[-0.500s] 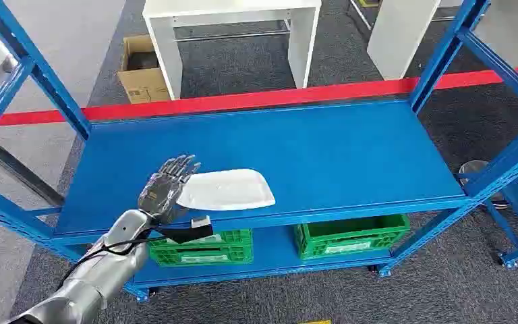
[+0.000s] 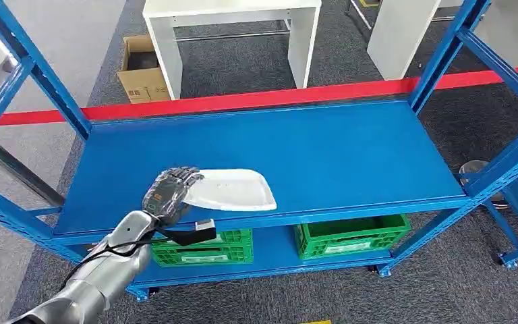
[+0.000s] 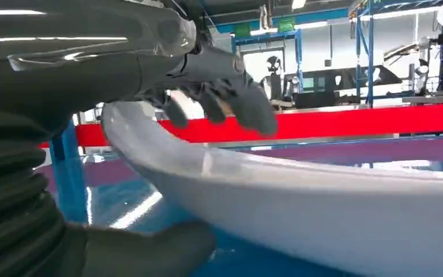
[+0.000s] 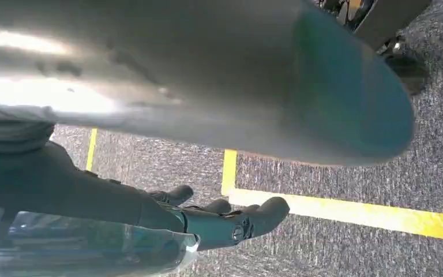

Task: Take the parts from the cabinet and place them on the table.

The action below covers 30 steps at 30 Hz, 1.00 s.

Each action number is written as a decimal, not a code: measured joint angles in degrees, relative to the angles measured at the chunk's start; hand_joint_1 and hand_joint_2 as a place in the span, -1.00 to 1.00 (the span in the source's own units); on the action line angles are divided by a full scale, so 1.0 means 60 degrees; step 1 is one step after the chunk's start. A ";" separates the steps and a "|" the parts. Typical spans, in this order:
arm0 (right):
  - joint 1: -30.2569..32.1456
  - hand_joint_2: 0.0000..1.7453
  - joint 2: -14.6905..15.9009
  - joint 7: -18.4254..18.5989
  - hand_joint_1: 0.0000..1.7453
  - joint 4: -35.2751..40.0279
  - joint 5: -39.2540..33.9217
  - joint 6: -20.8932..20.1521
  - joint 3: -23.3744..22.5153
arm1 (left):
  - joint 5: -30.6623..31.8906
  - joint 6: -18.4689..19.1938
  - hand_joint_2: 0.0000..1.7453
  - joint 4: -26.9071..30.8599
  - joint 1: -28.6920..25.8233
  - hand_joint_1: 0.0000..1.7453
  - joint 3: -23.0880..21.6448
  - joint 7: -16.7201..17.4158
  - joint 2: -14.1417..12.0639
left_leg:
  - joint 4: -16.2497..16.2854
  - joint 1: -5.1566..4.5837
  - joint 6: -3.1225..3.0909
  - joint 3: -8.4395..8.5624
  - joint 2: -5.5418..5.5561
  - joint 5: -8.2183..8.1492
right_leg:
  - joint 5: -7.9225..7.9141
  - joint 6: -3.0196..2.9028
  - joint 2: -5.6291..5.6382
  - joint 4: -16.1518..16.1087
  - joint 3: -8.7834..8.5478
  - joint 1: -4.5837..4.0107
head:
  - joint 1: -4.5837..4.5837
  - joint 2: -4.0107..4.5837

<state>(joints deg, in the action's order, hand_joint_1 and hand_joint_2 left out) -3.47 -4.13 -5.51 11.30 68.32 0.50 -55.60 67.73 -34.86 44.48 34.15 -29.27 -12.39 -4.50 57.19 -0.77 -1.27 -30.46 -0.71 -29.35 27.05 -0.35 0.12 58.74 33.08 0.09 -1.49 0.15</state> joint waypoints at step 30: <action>0.0003 -1.00 -0.0029 -0.0128 -1.00 0.0000 -0.0040 -0.0007 -0.0007 | -0.0824 0.0266 1.00 0.0591 -0.0301 1.00 0.0153 -0.0332 -0.0102 | -0.0001 0.0000 0.0000 -0.0008 0.0000 0.0000 | 0.0000 0.0000 0.0000 0.0001 0.0003 -0.0001 | 0.0000 0.0000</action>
<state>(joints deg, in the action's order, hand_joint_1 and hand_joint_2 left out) -3.45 -4.31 -6.27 11.30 68.08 0.46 -55.65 62.79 -33.27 48.02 32.34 -28.35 -14.39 -5.12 57.18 -0.77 -1.27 -30.51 -0.71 -29.36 27.05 -0.36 0.12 58.74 33.10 0.09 -1.49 0.15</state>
